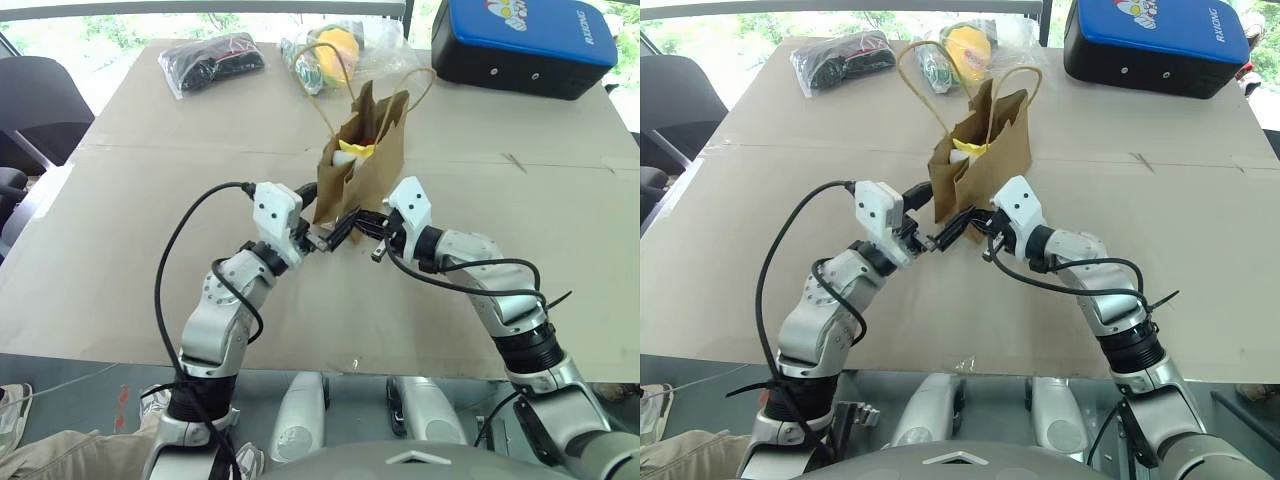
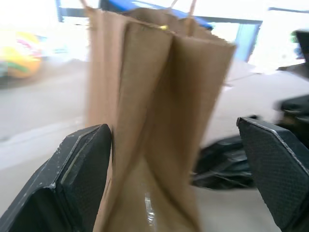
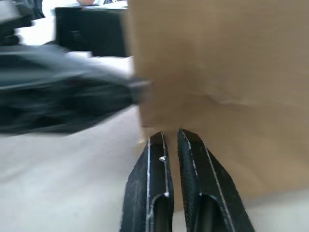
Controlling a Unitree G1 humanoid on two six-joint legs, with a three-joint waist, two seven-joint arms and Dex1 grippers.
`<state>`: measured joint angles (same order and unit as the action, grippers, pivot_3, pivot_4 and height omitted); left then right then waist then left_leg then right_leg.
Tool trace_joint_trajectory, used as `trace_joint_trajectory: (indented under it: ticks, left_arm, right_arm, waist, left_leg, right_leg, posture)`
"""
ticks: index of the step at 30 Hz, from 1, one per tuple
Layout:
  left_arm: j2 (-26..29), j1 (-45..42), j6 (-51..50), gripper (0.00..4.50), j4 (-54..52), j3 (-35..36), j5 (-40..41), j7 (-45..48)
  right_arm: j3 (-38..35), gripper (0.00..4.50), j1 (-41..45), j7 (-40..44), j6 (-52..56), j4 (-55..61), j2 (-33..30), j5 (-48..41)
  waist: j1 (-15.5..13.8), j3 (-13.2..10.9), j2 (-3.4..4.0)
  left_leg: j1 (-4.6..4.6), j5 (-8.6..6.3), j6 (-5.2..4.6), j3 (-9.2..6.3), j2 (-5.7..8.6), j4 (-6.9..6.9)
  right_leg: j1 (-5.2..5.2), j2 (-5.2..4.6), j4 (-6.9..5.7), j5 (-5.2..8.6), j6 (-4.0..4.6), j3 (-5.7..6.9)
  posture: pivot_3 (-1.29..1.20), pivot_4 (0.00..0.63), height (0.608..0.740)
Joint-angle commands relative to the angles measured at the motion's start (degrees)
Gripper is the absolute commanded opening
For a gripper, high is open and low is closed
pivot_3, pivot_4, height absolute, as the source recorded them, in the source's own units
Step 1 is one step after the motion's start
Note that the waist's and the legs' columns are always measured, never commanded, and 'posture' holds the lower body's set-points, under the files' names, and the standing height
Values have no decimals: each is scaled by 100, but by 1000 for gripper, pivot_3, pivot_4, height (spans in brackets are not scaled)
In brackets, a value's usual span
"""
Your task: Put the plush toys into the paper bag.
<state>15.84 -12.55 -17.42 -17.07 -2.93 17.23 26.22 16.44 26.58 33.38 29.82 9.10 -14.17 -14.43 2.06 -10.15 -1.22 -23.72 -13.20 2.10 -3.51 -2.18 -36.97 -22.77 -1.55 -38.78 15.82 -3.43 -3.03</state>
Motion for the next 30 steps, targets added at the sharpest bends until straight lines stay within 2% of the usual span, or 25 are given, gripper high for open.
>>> trace_joint_trajectory:
  ticks: [1,5,7,9,10,12,15,17,23,27,30]
  left_arm:
    - [-180,-146,209,4500,186,-82,-326,-319]
    - [-430,-294,457,4500,581,15,-376,-432]
    - [-457,-323,551,3958,658,69,-237,-262]
    - [-397,-357,684,3397,731,106,-156,-46]
    - [-363,-376,736,2930,774,142,-93,77]
    - [-263,-409,829,2165,866,241,72,355]
    - [125,-553,958,690,1132,506,591,1273]
    - [473,-761,1028,22,1448,655,904,2040]
    - [1396,-1837,1376,22,3046,698,1393,4809]
    - [1533,-2601,1811,22,4368,454,1119,6166]
    - [1420,-2922,2274,22,5111,277,935,6599]
  right_arm:
    - [-2,73,70,71,-185,147,16,65]
    - [-64,73,-73,47,-172,373,-91,123]
    - [-133,0,-176,123,-113,613,-241,71]
    - [-349,513,-351,212,37,1002,-439,-141]
    - [-449,689,-474,278,82,1227,-580,-223]
    - [-649,1548,-732,373,58,1625,-872,-301]
    - [-1323,3054,-1375,605,31,2317,-1445,-610]
    - [-1864,3063,-1849,816,-166,2600,-1784,-799]
    - [-3591,3063,-3074,1614,-555,2597,-2596,-1398]
    - [-4562,3063,-3666,2076,-450,2578,-2920,-2002]
    - [-4941,3063,-4015,2388,-547,2580,-3066,-2162]
  waist:
    - [0,0,0]
    - [-6,0,0]
    - [-5,0,0]
    - [-6,0,0]
    - [-15,0,0]
    - [-20,0,-1]
    - [-22,0,0]
    - [-37,0,0]
    - [-51,-1,0]
    - [-42,0,0]
    - [-30,0,0]
  left_leg:
    - [0,0,0,0,0,0]
    - [-1,0,0,-3,0,-3]
    - [-2,0,0,-3,0,-3]
    - [-2,0,0,-3,0,-3]
    - [-2,0,0,-4,0,-3]
    - [-4,0,0,-4,0,-3]
    - [-3,0,0,-3,1,-5]
    - [-4,0,0,-6,1,-4]
    - [-1,0,-1,0,2,-9]
    - [2,0,-1,2,2,-8]
    - [0,-1,-1,0,1,-10]
  right_leg:
    - [0,0,0,0,0,0]
    - [0,0,-3,0,0,3]
    - [0,0,-2,0,0,3]
    - [0,-1,-2,0,0,2]
    - [0,0,-2,0,0,3]
    - [0,-1,-1,0,0,3]
    - [1,-1,-1,0,0,3]
    - [1,0,0,1,0,6]
    - [7,2,2,1,-1,5]
    - [10,2,4,2,-1,2]
    - [11,4,4,2,-1,4]
  posture:
    - [0,150,740]
    - [0,150,740]
    - [0,150,740]
    - [0,150,740]
    - [0,150,740]
    - [0,150,740]
    - [0,150,740]
    - [0,150,740]
    - [0,150,740]
    - [0,150,740]
    - [0,150,740]
